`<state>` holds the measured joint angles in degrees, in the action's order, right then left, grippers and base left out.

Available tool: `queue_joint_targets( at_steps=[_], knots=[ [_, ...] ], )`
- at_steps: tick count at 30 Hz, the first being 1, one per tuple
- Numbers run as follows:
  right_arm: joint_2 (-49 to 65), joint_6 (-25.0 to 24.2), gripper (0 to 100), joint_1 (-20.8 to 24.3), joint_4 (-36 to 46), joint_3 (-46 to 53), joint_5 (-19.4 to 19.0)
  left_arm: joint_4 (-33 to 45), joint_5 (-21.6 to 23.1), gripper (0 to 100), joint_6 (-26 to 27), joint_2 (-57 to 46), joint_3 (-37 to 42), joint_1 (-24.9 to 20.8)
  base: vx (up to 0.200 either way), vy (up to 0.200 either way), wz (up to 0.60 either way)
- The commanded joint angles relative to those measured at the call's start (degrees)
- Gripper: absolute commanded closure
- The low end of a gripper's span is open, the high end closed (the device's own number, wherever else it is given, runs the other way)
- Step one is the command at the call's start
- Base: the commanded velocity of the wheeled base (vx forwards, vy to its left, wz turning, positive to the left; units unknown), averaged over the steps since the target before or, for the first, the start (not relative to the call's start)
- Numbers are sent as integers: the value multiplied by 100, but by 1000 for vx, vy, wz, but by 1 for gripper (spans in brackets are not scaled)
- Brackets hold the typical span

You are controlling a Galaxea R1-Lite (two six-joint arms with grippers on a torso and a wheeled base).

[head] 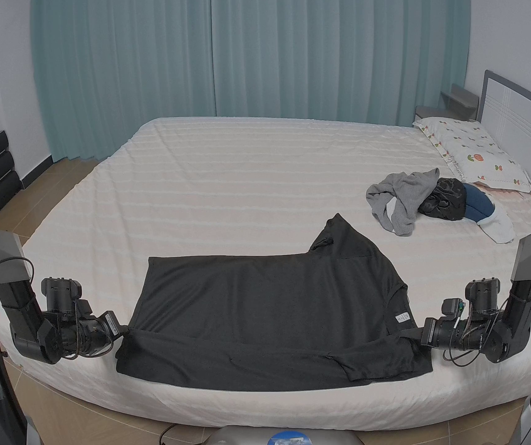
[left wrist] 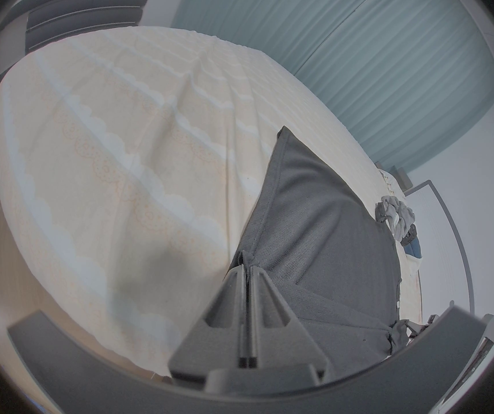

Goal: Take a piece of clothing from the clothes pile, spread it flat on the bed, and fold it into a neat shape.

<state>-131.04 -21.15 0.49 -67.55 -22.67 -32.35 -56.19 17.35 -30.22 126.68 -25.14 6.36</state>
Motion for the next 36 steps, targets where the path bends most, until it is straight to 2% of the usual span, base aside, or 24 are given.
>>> queue_joint_targets(
  at_steps=[1, 16, 27, 36],
  knots=[
    [236, -38, 100, -84, -162, 132, -69, 20, -47, 100, 34, -144, 9, 32, 0, 0, 0],
    [597, -188, 100, -365, -909, 448, -263, 55, -179, 100, 51, -856, 299, -47, 0, 0, 0],
    [737, -188, 100, -453, -944, 589, -491, 64, -179, 100, 51, -1251, 457, -144, 0, 0, 0],
    [509, -170, 100, -409, -936, 527, -500, 55, -179, 100, 43, -1067, 352, -144, 0, 0, 0]
  ],
)
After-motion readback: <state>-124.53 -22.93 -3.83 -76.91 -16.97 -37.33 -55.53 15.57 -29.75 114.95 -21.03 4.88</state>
